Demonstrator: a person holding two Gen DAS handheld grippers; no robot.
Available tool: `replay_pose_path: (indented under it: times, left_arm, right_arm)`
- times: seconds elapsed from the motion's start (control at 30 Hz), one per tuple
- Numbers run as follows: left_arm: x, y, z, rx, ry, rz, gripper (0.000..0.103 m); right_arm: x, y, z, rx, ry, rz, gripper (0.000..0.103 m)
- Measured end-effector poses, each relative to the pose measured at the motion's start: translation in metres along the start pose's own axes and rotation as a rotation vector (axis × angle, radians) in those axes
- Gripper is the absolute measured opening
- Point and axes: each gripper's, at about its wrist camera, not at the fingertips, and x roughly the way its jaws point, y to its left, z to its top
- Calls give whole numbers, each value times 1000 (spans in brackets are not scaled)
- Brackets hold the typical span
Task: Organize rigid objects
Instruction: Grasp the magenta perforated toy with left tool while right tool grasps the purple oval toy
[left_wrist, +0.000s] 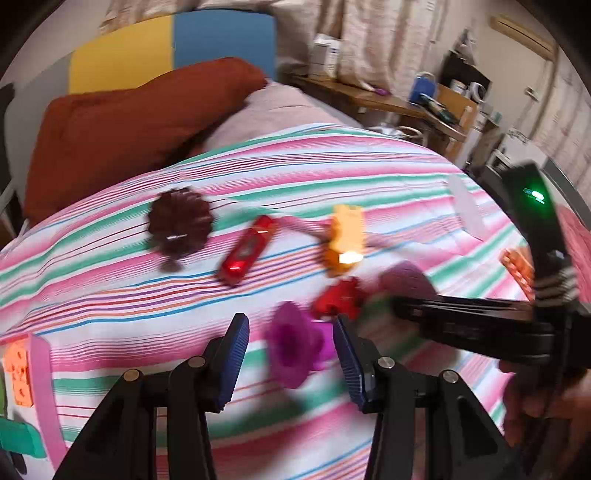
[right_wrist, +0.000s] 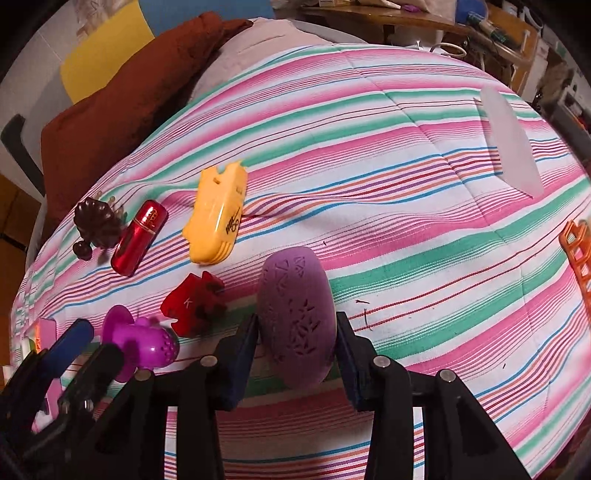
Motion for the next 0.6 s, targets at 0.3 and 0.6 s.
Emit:
replay_pose_path:
  times: [0.3, 0.6]
  left_arm:
    - [-13, 87, -15, -286, 6, 12, 48]
    - [-30, 87, -42, -228, -42, 32, 48]
  right_arm:
    - [2, 5, 0, -9, 0, -10, 42]
    - [3, 8, -1, -11, -1, -12, 42]
